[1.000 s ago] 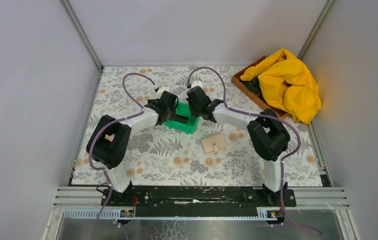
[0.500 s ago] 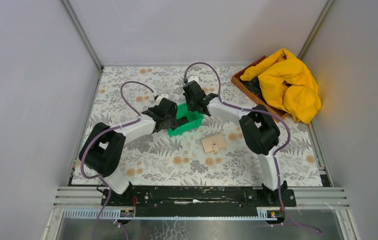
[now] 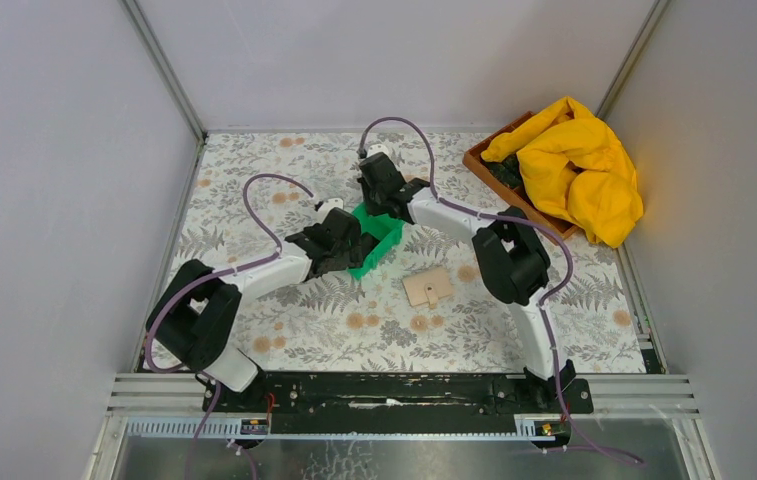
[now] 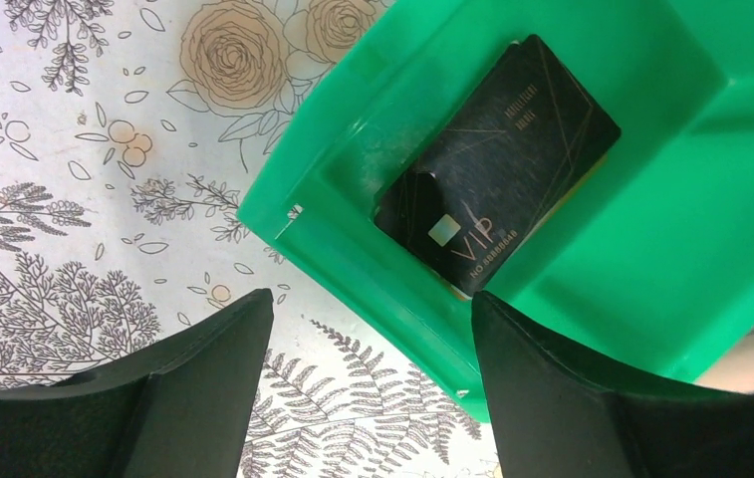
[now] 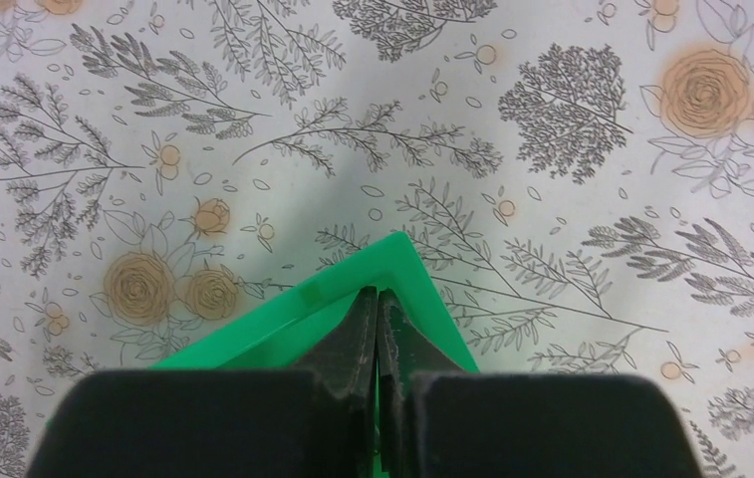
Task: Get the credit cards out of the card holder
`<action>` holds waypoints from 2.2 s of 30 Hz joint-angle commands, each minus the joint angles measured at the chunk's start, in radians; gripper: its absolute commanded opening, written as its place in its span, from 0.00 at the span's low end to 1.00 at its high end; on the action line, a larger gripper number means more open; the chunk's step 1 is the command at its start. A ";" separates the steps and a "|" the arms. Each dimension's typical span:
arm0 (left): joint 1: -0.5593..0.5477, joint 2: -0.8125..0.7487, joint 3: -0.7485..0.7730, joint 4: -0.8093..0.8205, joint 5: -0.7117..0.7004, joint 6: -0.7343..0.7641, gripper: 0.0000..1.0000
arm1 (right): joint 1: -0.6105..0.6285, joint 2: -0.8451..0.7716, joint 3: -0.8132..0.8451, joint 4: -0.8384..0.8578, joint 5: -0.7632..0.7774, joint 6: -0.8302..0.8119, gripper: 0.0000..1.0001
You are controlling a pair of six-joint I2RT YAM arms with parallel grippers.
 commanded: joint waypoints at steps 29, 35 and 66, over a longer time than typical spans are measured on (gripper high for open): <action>-0.046 -0.532 -0.336 0.300 0.098 0.035 0.84 | -0.005 -0.562 -0.514 0.294 0.144 -0.011 0.40; -0.056 -0.499 -0.241 0.345 0.085 0.192 0.82 | -0.007 -0.778 -0.907 0.574 0.328 -0.096 0.30; -0.050 0.064 0.057 0.350 0.055 0.102 0.00 | -0.007 -0.753 -1.147 0.620 0.100 -0.034 0.43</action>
